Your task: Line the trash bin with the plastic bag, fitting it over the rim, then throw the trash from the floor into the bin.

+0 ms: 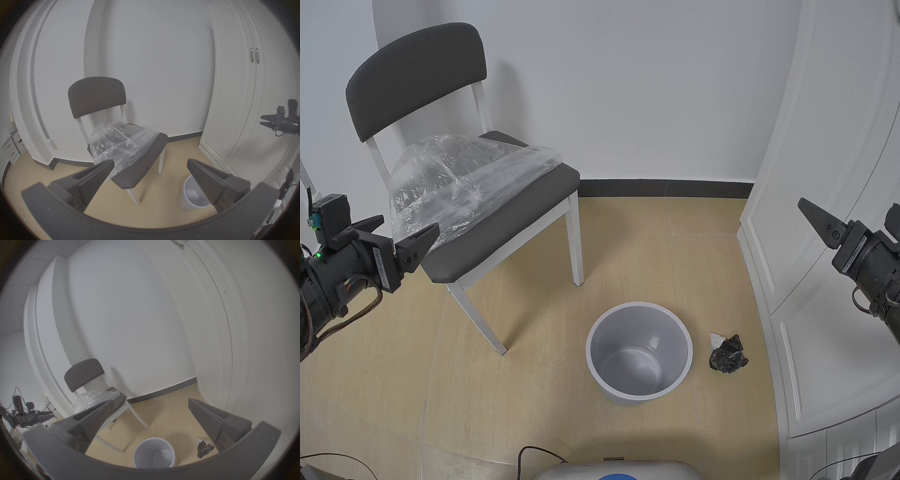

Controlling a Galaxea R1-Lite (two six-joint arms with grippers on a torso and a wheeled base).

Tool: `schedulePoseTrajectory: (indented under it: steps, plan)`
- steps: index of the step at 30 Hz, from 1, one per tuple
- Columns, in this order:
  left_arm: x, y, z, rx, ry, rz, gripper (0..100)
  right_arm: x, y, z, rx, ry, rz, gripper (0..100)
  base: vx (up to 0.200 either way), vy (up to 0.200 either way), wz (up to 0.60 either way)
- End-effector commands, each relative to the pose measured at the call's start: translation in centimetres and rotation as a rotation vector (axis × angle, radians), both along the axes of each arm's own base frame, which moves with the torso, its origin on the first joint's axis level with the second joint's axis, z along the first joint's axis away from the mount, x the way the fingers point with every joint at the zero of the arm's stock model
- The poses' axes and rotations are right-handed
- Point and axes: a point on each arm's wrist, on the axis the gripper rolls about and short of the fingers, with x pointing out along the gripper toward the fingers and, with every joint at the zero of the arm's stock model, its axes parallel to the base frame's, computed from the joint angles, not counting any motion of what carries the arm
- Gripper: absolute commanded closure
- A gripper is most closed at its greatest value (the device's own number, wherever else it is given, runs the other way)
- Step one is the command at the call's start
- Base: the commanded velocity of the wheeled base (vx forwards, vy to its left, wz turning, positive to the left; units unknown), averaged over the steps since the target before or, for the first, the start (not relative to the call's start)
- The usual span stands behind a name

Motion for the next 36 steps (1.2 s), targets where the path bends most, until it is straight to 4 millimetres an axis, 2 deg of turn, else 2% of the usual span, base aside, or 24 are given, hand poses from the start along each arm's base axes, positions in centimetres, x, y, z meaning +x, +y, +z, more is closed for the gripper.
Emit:
schedulePoseTrajectory:
  steps: [1, 6, 18, 24, 30, 34, 35, 36]
  plan:
    - [1.0, -0.4, -0.2, 0.007, 0.018, 0.000, 0, 0.6, 0.7, -0.6, -0.011, 0.022, 0.009, 0, 0.000, 0.000, 0.00]
    - [2.4, -0.9, -0.7, 0.012, 0.027, 0.003, 0, 1.1, 1.3, -1.1, -0.005, 0.032, -0.004, 0, 0.000, 0.000, 0.00]
    - [5.6, -1.9, -1.0, 0.043, 0.049, 0.019, 0, 0.9, 1.2, -0.7, 0.003, 0.018, -0.004, 0, 0.000, 0.000, 0.00]
    - [9.0, -1.6, -2.1, 0.094, 0.059, 0.116, 0, 1.1, 1.3, -0.8, -0.001, 0.022, -0.004, 0, 0.000, 0.000, 0.00]
    - [11.9, 0.2, -3.1, 0.168, 0.081, 0.238, 0, 1.1, 1.3, -0.8, -0.007, 0.022, -0.005, 0, 0.000, 0.000, 0.00]
    - [14.0, 0.3, -4.8, 0.231, 0.131, 0.250, 0, 1.4, 1.5, -0.9, -0.014, 0.029, 0.001, 0, 0.000, 0.000, 0.00]
    - [14.0, 0.3, -4.8, 0.231, 0.131, 0.250, 0, 1.4, 1.5, -0.9, -0.014, 0.029, 0.001, 0, 0.000, 0.000, 0.00]
    - [15.0, 0.3, -5.6, 0.261, 0.154, 0.264, 0, 1.6, 1.7, -0.9, -0.016, 0.032, 0.003, 0, 0.000, 0.000, 0.00]
